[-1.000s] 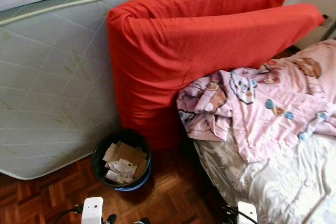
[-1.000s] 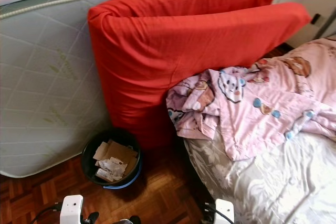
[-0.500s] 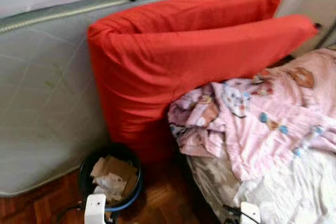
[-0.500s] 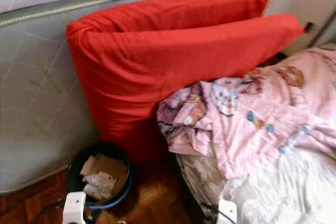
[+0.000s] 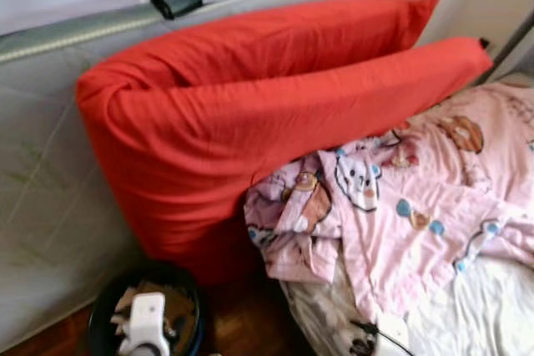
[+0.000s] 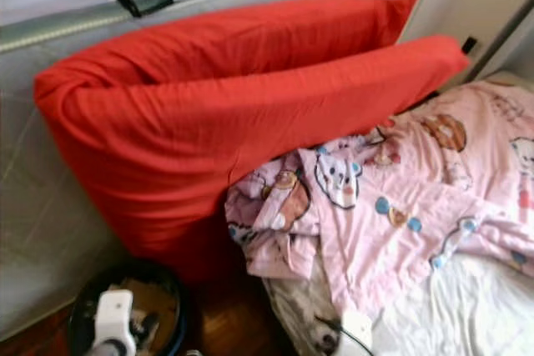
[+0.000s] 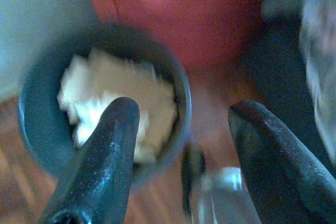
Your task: Clean up the room
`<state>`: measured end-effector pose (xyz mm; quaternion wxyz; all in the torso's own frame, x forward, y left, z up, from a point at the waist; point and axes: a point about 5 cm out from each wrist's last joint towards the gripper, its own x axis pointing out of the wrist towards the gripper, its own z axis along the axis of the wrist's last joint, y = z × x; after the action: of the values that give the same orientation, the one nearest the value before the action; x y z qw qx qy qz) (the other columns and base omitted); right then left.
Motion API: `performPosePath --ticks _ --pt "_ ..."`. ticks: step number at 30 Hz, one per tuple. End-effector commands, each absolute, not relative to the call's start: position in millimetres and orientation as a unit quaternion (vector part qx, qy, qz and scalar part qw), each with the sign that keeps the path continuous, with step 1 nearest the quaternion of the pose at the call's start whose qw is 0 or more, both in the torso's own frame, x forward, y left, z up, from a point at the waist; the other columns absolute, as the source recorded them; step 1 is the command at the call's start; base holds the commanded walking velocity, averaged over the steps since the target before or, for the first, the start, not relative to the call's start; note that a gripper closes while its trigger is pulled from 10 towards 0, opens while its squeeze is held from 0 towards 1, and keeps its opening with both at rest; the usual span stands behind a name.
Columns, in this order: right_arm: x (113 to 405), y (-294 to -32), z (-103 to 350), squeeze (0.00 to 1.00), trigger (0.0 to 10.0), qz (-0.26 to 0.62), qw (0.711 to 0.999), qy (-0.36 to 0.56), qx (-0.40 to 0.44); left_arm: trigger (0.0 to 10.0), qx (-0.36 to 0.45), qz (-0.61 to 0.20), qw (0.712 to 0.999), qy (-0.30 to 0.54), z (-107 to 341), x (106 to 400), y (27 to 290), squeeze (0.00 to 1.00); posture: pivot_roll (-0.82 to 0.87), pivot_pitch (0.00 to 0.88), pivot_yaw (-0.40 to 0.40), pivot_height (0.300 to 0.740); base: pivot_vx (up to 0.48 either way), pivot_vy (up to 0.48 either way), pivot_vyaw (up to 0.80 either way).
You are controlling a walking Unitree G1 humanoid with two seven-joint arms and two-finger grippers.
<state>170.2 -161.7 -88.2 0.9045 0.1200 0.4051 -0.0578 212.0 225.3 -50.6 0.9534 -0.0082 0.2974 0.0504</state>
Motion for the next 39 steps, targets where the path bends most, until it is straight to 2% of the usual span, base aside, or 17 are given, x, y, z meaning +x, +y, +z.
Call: performPosePath --ticks 1,2,4,5,11,13,16,23,32,36,39 --pt "161.0 -174.2 -90.0 0.0 10.0 -0.09 0.906 0.397 0.116 10.0 -0.023 0.048 0.963 0.263 -44.1 218.5 221.5 0.0 0.06 0.176 -0.039 0.74 0.0 0.0 0.0" --pt "161.0 -174.2 -90.0 0.0 10.0 -0.09 0.906 0.397 0.116 10.0 -0.023 0.048 0.963 0.263 -44.1 218.5 221.5 0.0 0.06 0.176 -0.039 0.74 0.0 0.0 0.0" --pt "231.8 -190.6 -44.4 0.0 10.0 -0.106 0.955 0.256 0.107 10.0 -0.024 0.038 0.977 0.21 -29.7 231.6 219.8 0.0 0.06 0.179 -0.041 0.74 0.0 0.0 0.0" --pt "236.8 -192.1 -39.6 0.0 10.0 -0.109 0.959 0.241 0.105 10.0 -0.024 0.036 0.978 0.203 -27.9 233.0 219.3 0.0 0.06 0.179 -0.041 0.74 0.0 0.0 0.0" --pt "234.8 -210.6 -34.7 0.0 10.0 -0.141 0.962 0.214 0.09 10.0 -0.03 0.036 0.987 0.153 -14.8 239.8 217.3 0.0 0.06 0.18 -0.043 0.74 0.0 0.0 0.0" --pt "231.7 -225.5 -34.1 0.0 10.0 -0.166 0.959 0.217 0.083 10.0 -0.033 0.032 0.991 0.125 -6.3 243.7 214.8 0.0 0.05 0.179 -0.041 0.74 0.0 0.0 0.0" --pt "232.9 -228.4 -32.2 0.0 10.0 -0.167 0.959 0.212 0.084 10.0 -0.034 0.031 0.992 0.114 -2.0 246.4 213.7 0.0 0.05 0.178 -0.04 0.73 0.0 0.0 0.0" --pt "242.9 -218.3 -26.8 0.0 10.0 -0.148 0.965 0.198 0.084 10.0 -0.04 0.024 0.995 0.089 10.0 256.1 207.0 0.0 0.05 0.165 -0.04 0.675 0.0 0.0 0.0" --pt "248.4 -199.0 -29.2 0.0 10.0 -0.1 0.967 0.217 0.089 10.0 -0.039 0.026 0.995 0.085 13.6 255.3 210.5 0.0 0.06 0.166 -0.041 0.675 0.0 0.0 0.0" --pt "248.7 -195.1 -29.0 0.0 10.0 -0.084 0.969 0.213 0.091 10.0 -0.038 0.027 0.995 0.085 14.1 254.0 210.8 0.0 0.06 0.173 -0.041 0.647 0.0 0.0 0.0" --pt "249.5 -192.1 -28.5 0.0 10.0 -0.071 0.97 0.21 0.098 10.0 -0.04 0.026 0.995 0.085 14.8 254.4 209.9 0.0 0.06 0.184 -0.043 0.643 0.0 0.0 0.0"
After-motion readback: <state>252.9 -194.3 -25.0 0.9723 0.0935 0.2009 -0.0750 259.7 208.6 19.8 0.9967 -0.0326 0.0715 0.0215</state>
